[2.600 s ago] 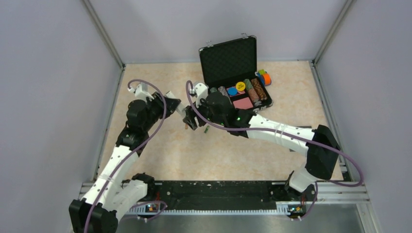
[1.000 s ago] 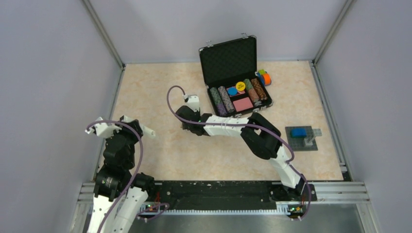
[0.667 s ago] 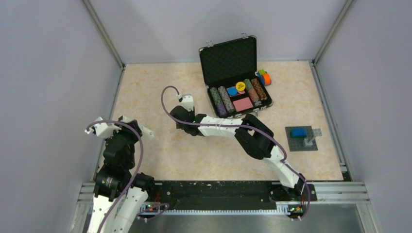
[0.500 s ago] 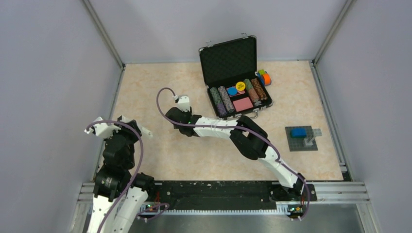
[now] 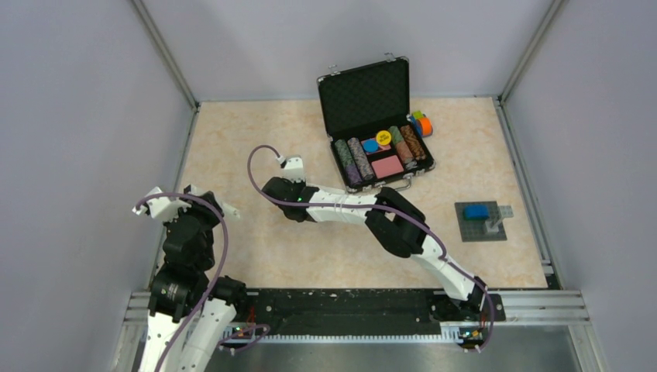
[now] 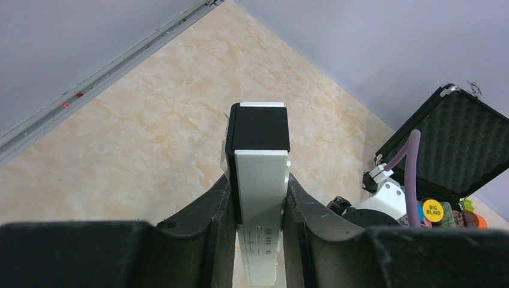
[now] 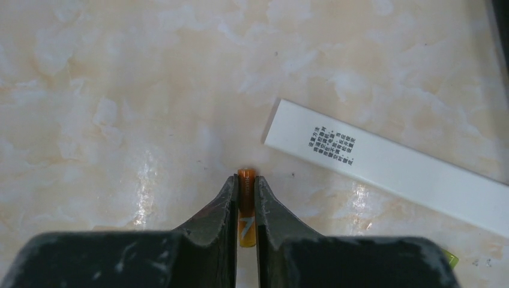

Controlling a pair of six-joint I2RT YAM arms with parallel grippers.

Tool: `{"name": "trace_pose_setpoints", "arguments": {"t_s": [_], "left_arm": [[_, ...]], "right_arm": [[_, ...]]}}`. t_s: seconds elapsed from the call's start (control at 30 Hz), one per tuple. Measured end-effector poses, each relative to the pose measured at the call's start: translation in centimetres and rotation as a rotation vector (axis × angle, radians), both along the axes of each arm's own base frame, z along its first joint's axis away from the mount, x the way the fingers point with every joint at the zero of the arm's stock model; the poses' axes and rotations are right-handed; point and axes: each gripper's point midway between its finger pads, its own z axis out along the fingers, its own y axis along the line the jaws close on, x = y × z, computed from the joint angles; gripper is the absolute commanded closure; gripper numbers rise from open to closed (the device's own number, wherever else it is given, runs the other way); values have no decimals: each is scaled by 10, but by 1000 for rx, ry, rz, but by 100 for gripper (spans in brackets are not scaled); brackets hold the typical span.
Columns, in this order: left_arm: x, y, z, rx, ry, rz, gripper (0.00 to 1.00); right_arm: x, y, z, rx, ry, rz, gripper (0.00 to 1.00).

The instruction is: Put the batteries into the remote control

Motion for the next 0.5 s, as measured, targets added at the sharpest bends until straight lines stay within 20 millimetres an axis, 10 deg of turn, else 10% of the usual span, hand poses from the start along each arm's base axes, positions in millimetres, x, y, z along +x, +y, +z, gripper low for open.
{"name": "trace_pose_setpoints", "arguments": {"t_s": [0.5], "left_arm": [[11,-23,0,-26,-30,-118,100]], "right_arm": [[-25,-43,21,-13,76,124,100]]}}
